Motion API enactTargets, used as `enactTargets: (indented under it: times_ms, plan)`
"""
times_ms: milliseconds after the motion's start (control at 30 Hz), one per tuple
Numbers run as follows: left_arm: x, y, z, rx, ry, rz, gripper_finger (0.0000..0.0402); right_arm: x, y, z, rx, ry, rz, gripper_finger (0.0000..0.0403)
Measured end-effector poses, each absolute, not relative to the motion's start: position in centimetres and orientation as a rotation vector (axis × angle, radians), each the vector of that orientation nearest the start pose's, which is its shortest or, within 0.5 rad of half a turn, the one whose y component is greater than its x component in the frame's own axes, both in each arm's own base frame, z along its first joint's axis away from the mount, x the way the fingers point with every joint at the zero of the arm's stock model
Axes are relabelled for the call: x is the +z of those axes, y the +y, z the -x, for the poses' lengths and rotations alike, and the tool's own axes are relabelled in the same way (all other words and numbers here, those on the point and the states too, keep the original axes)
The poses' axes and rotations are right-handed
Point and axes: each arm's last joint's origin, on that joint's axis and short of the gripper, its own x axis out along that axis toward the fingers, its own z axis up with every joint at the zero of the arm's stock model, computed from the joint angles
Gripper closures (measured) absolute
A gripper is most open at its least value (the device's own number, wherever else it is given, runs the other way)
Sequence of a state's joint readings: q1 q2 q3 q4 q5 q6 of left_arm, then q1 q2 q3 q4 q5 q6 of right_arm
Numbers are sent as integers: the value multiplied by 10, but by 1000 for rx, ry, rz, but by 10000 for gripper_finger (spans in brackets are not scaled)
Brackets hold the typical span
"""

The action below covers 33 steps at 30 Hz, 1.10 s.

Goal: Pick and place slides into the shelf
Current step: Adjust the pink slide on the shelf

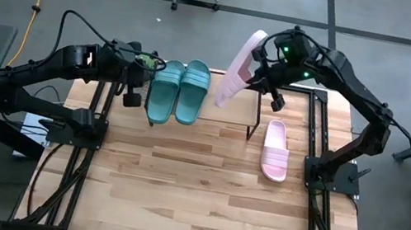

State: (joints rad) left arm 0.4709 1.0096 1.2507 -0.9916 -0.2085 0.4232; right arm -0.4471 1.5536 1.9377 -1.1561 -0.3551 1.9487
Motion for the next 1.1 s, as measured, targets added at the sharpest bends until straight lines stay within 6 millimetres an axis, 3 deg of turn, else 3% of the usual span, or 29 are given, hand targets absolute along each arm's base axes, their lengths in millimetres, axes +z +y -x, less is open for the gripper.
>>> enactTargets:
  times_ms: [200,433,600,1100]
  plan:
    - [378,84,-152,459,880,-285,401,433,-117,-260,-925,569,-2222,403]
    - [378,83,-152,458,881,-284,401,406,-132,-282,-934,748,-2246,403]
    - [377,83,-152,457,885,-283,401,390,-143,-284,-967,889,-2236,403]
    - [377,83,-151,457,890,-280,401,366,-165,-281,-1078,998,-2158,403]
